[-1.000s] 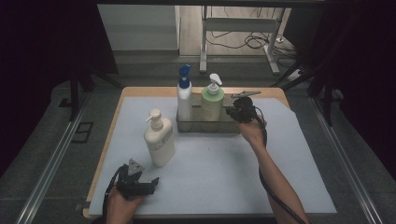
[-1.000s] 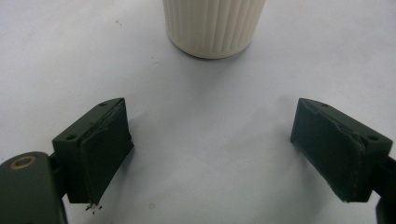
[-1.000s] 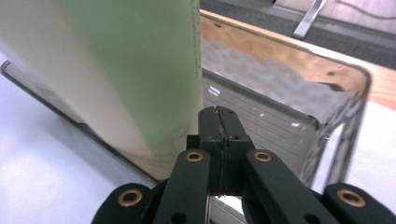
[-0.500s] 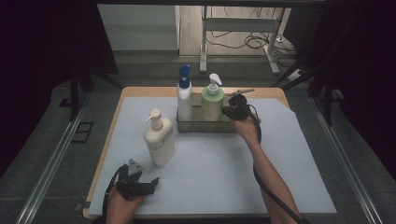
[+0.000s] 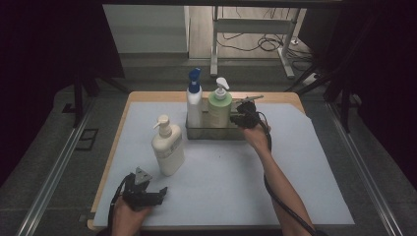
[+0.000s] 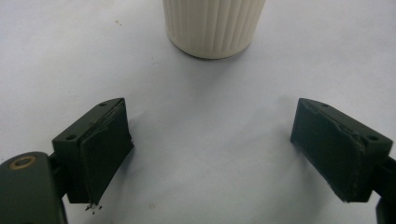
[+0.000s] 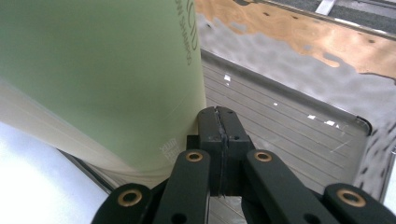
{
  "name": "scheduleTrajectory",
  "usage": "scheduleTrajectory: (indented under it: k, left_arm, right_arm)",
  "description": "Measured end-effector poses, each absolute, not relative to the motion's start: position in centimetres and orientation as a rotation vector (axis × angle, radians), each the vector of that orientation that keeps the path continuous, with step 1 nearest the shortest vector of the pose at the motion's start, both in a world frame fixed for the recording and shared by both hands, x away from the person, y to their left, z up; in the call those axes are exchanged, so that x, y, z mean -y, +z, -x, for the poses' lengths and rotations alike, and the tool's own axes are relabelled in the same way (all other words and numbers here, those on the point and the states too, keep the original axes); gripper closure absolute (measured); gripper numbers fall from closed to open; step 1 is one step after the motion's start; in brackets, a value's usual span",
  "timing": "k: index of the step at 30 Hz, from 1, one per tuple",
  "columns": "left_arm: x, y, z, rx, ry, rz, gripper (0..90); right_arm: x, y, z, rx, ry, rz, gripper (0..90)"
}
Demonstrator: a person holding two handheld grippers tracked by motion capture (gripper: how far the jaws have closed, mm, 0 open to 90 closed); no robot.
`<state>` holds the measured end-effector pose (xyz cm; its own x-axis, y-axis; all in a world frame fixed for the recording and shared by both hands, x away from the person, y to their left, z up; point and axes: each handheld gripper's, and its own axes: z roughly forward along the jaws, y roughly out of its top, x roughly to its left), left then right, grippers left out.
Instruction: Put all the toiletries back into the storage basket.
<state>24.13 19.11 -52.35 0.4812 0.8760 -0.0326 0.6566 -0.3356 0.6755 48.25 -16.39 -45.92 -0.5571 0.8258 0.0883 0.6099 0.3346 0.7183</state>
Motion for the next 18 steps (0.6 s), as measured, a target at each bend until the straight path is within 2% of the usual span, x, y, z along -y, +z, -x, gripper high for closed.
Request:
scheduleTrajectory:
  k: [18]
  left_arm:
    - [-19.1, -52.3, -24.1, -1.261, 0.451, -2.101, 11.5]
  right_arm:
    - [14.7, -45.8, -47.9, -2.338, 1.041, -1.245, 89.7]
